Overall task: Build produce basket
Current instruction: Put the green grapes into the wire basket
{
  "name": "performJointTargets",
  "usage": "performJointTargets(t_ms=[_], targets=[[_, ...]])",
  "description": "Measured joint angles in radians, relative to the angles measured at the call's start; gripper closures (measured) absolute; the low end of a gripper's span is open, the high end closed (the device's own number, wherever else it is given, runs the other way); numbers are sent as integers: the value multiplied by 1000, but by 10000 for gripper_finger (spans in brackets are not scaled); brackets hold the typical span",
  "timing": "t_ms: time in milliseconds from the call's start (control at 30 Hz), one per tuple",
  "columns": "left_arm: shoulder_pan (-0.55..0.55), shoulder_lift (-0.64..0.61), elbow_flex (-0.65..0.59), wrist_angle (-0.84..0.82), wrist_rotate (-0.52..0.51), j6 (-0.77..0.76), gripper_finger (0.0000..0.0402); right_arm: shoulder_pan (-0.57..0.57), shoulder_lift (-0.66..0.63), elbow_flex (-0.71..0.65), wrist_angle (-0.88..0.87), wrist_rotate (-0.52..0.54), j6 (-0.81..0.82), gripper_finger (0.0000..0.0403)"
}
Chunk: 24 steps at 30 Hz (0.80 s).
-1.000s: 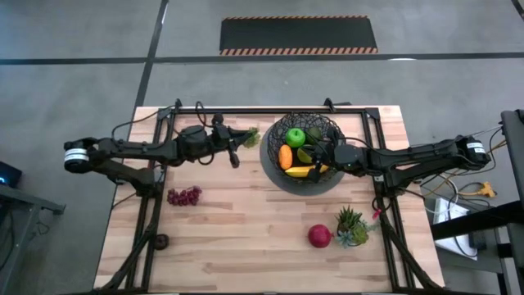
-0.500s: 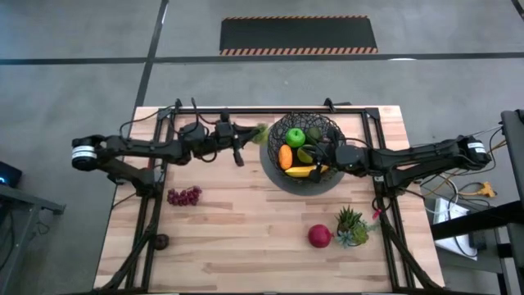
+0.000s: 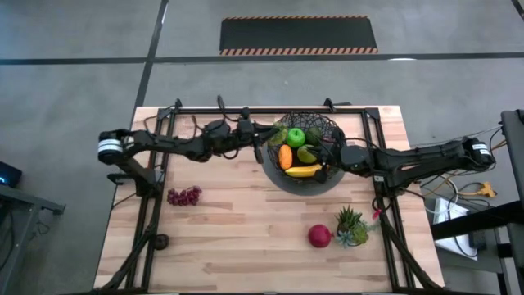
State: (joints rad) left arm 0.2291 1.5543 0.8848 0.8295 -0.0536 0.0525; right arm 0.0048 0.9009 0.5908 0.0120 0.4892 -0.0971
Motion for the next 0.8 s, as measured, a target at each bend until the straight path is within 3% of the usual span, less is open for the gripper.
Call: performJointTargets(t_ms=[333,800], targets=[[1,180,111,0,-14,-23,391,0,-67,-84,24,0,74,394],[3,295,126,-9,-165,-21,391,0,-94,-102,30,0,87,394]])
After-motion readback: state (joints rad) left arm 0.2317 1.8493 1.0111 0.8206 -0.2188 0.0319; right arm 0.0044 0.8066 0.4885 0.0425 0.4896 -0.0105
